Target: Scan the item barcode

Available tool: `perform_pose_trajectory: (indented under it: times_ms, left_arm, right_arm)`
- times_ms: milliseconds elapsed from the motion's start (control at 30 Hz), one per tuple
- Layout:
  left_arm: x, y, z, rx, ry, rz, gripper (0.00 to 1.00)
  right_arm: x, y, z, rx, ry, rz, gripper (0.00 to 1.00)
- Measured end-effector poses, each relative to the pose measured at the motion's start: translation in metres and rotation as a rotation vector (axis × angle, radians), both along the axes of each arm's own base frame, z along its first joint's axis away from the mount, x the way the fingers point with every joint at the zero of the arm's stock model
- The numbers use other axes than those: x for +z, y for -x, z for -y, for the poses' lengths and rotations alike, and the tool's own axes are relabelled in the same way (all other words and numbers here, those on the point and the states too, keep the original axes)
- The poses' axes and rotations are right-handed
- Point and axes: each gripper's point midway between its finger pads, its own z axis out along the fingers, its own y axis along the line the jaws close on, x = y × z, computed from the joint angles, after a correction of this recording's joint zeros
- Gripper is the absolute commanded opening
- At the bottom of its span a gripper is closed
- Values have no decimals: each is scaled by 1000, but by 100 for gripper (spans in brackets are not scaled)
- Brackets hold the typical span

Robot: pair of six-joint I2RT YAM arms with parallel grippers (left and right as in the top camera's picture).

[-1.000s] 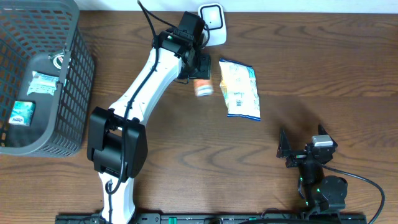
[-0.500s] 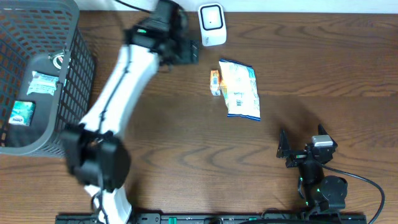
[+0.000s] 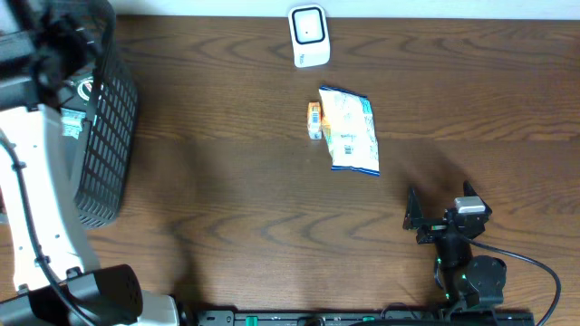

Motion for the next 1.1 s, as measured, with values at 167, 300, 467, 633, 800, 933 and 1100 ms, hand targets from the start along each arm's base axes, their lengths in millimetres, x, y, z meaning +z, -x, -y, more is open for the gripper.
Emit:
perform_pose_trajectory:
  times_ms: [167,300,467,633,800,933,1100]
  left_arm:
    - [-21,36,-77,140,-99,-119,82]
    - [-57,49,-109,99,-160,-277,82]
    - [-113,58,-138,32,-165,-455,82]
    - [-157,66,-148,-51,-145,-594,81]
    - [-199,66,-148,-160,-126,-709,72]
    - [-230,66,-147,-226,-105,-776,72]
    - [-251,67,-146,-280,-95,-822,71]
  right_arm:
    - [0,0,0,0,0,0,99]
    - [0,0,0,0,0,0,99]
    - [0,0,0,0,0,0,99]
    - [0,0,0,0,0,0,99]
    - [0,0,0,0,0,0,99]
    - [0,0,0,0,0,0,99]
    - [0,0,0,0,0,0,99]
